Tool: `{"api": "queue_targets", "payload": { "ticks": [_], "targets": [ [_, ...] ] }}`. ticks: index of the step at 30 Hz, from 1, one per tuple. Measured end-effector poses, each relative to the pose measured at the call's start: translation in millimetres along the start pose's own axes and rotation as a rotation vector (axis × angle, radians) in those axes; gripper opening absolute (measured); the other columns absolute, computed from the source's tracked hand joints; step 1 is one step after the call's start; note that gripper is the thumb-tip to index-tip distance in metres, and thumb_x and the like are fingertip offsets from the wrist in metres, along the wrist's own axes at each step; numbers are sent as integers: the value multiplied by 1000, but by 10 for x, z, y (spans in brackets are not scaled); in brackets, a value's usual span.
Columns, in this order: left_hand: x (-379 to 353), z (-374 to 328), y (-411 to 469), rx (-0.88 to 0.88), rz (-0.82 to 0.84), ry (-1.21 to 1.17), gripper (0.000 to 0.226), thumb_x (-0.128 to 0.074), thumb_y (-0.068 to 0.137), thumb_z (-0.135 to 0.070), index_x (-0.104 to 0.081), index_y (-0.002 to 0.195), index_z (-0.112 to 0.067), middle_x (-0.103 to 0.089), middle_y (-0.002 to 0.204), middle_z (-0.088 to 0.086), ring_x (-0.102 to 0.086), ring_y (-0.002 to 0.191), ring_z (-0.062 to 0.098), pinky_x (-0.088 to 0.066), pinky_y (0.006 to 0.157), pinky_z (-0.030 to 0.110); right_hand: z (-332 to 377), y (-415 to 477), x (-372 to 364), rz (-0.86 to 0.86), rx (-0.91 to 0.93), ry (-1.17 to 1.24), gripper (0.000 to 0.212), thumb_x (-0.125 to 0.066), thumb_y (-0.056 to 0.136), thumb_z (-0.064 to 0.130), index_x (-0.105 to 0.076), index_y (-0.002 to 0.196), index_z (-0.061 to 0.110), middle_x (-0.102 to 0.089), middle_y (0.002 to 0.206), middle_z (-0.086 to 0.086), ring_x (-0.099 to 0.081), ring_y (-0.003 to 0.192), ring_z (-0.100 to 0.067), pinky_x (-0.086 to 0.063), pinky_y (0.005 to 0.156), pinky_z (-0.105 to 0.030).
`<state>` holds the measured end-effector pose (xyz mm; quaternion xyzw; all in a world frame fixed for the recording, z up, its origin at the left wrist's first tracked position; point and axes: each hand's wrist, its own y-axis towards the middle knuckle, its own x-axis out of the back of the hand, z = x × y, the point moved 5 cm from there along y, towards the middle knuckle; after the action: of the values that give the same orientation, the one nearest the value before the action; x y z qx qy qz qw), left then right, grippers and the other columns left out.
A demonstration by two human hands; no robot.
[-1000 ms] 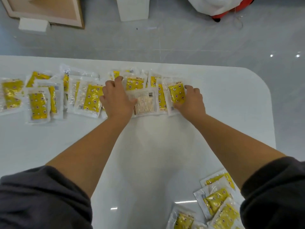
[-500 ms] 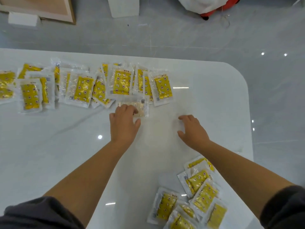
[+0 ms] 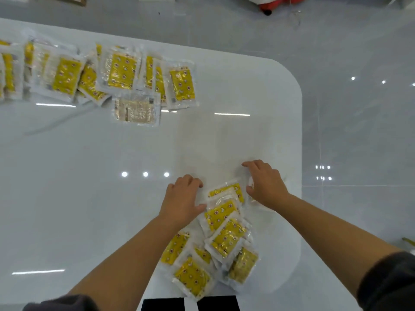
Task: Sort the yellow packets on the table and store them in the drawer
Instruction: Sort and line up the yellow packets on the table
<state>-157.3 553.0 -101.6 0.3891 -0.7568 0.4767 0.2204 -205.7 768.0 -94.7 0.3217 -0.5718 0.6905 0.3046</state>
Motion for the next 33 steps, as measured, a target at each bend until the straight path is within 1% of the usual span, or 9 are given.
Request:
{"api": "queue_targets", "payload": {
  "ticks": [6, 12, 16, 20, 22, 24, 27, 29, 33],
  "targets": [
    [-320, -499, 136, -11, -30, 204, 69, -64, 79, -50, -34, 136, -25, -40, 129, 0, -41, 116, 21, -35, 94, 34, -325, -52, -61, -39, 16, -201, 75, -73, 76, 34, -37, 141, 27, -47, 131, -2, -51, 113, -24, -38, 93, -37],
    [-452, -640, 276, 87, -62, 189, 68, -70, 76, -46, -38, 130, -19, -46, 121, 1, -47, 110, 21, -35, 91, 33, -560, -64, -132, 11, -172, -196, 66, -68, 75, 59, -46, 122, 19, -57, 111, -1, -58, 99, -23, -38, 89, -37],
    [-465, -622, 322, 179, 24, 183, 58, -70, 76, -47, -46, 120, -19, -53, 116, 0, -52, 109, 20, -34, 92, 33, -632, -143, -245, 67, -232, -43, 47, -66, 80, 52, -52, 104, 15, -54, 100, 0, -56, 97, -23, -38, 83, -34],
    [-439, -533, 297, 193, 124, 90, 48, -65, 82, -44, -51, 123, -22, -55, 119, 0, -55, 110, 21, -35, 89, 34, -628, -239, -314, 156, -249, 127, 45, -70, 79, 49, -51, 102, 15, -44, 98, 1, -53, 94, -21, -41, 75, -32],
    [-377, -454, 271, 213, 134, -84, 52, -62, 86, -37, -44, 131, -19, -58, 114, 3, -57, 103, 23, -40, 79, 32, -604, -281, -314, 183, -249, 177, 39, -68, 83, 45, -45, 99, 18, -48, 93, 2, -52, 84, -21, -39, 66, -30],
    [-272, -348, 243, 248, 113, -210, 47, -62, 86, -31, -44, 126, -14, -57, 96, 4, -58, 88, 25, -41, 67, 31, -555, -312, -291, 207, -236, 289, 34, -69, 85, 36, -43, 98, 19, -50, 86, 2, -52, 77, -20, -38, 60, -29],
    [-77, -146, 208, 297, 51, -251, 30, -61, 86, -24, -46, 108, -11, -54, 86, 6, -59, 82, 30, -42, 63, 32, -431, -342, -215, 240, -163, 456, 23, -69, 85, 23, -46, 89, 17, -50, 82, 3, -50, 78, -19, -37, 58, -24],
    [49, -25, 171, 323, 12, -233, 21, -58, 88, -22, -47, 102, -11, -54, 87, 7, -58, 82, 29, -43, 65, 33, -292, -368, -131, 283, -40, 390, 16, -64, 87, 19, -50, 85, 11, -52, 83, -1, -51, 82, -21, -38, 64, -28],
    [202, 130, 60, 346, -7, -174, 23, -56, 91, -21, -50, 109, -9, -55, 91, 7, -52, 79, 25, -41, 66, 32, 141, -480, -39, 396, 313, 50, 24, -58, 91, 21, -60, 113, 14, -57, 111, -1, -52, 104, -18, -42, 84, -30]
  ]
}}
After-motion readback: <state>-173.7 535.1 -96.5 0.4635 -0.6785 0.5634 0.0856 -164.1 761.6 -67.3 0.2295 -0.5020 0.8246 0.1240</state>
